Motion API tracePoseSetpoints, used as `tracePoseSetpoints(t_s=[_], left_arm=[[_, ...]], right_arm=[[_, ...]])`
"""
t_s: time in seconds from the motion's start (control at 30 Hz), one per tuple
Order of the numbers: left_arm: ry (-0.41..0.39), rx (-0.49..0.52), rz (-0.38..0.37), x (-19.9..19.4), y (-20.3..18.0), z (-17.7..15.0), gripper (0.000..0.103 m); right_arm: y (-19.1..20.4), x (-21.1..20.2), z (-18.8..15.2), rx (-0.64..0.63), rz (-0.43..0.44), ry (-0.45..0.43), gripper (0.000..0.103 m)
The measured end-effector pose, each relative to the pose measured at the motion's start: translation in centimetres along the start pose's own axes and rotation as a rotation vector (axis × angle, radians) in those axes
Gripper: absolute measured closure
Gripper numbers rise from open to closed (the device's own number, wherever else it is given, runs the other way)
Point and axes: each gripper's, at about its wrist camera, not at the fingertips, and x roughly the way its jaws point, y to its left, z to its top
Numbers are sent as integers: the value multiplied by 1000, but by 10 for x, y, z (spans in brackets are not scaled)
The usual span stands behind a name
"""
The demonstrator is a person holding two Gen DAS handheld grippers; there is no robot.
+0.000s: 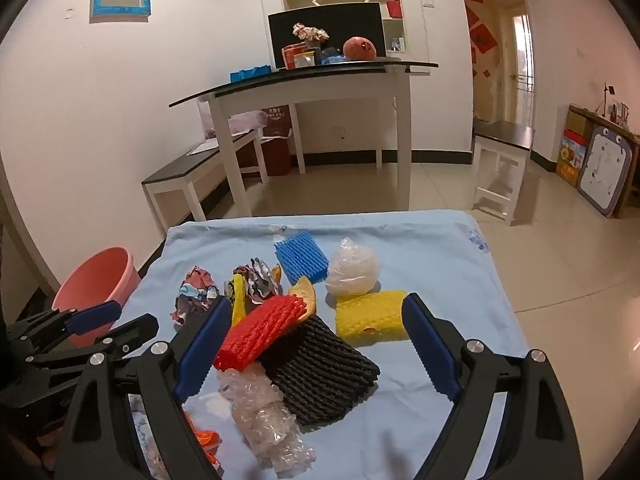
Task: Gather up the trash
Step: 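Move both tools toward the trash pile on the blue tablecloth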
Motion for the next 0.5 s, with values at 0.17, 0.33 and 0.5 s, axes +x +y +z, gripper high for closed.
tracePoseSetpoints(t_s=[0.17,0.33,0.5], left_arm=[[0,-1,-3,0,0,0,45],[-3,4,-7,-6,-7,-4,45],[-5,7,-8,-8,-11,-2,45]], right_arm=[[-2,3,-2,6,-6,14,17],[-7,4,-4,23,-13,36,17],[-13,2,-6,41,-29,39,17]])
